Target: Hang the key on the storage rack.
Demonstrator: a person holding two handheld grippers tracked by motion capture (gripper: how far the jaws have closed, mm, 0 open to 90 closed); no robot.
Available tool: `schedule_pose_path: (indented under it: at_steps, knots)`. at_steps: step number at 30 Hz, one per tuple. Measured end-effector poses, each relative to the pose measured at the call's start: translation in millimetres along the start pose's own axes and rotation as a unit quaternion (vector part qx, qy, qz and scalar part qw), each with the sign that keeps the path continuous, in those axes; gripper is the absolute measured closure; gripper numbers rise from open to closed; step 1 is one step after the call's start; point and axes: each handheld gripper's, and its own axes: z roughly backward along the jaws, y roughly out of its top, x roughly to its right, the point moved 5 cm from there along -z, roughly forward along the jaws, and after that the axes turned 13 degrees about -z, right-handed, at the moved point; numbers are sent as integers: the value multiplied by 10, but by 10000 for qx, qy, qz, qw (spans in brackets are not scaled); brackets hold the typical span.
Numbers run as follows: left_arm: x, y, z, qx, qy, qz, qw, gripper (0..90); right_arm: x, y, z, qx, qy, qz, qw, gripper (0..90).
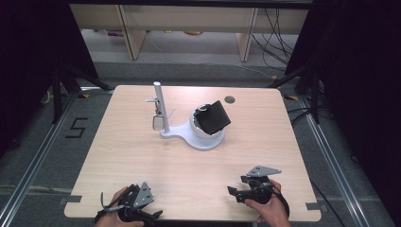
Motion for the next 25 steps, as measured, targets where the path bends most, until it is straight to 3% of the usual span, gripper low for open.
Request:
schedule_pose_path:
  at_steps: [1,2,3,6,7,9,11,15,17,18,22,24,25]
  knots:
    - [10,-2,-11,-6,46,-69,10000,165,5,7,-5,50,21,57,10000,288]
    - [56,-8,-24,-68,-28,16,10000,165,1,7,-5,50,28,37,10000,282]
    - [59,-7,-27,-101,-69,-71,9999,166,-1,10,-12,68,51,84,9999,279]
    - [70,8,-22,-42,-56,-54,10000,164,-5,8,-15,46,46,91,9999,261]
    - [52,6,-19,-30,-36,-107,9999,165,2,15,-19,62,45,200,9998,259]
    - [56,-3,-23,-38,-40,5,10000,164,-14,7,-11,34,0,83,10000,242]
    - [45,-8,-22,-46,-11,-15,10000,164,-24,-1,-15,-1,-5,6,10000,231]
    - [32,-13,-21,-33,-21,5,10000,164,11,19,-12,77,-77,195,9998,223]
    - [22,-23,-26,-38,-16,53,10000,164,8,18,-17,80,-50,187,9998,221]
    - [5,-22,-25,-14,37,-24,10000,164,-11,7,-11,37,-67,36,10000,216]
    - [-7,-28,-33,-12,38,-16,10000,164,-18,4,-15,14,-51,-5,10000,205]
    - [-20,-30,-30,-10,72,-39,10000,164,21,25,-17,111,-133,209,9996,196]
    - [-29,-34,-30,-8,55,-38,10000,164,5,13,-23,50,-70,77,9999,194]
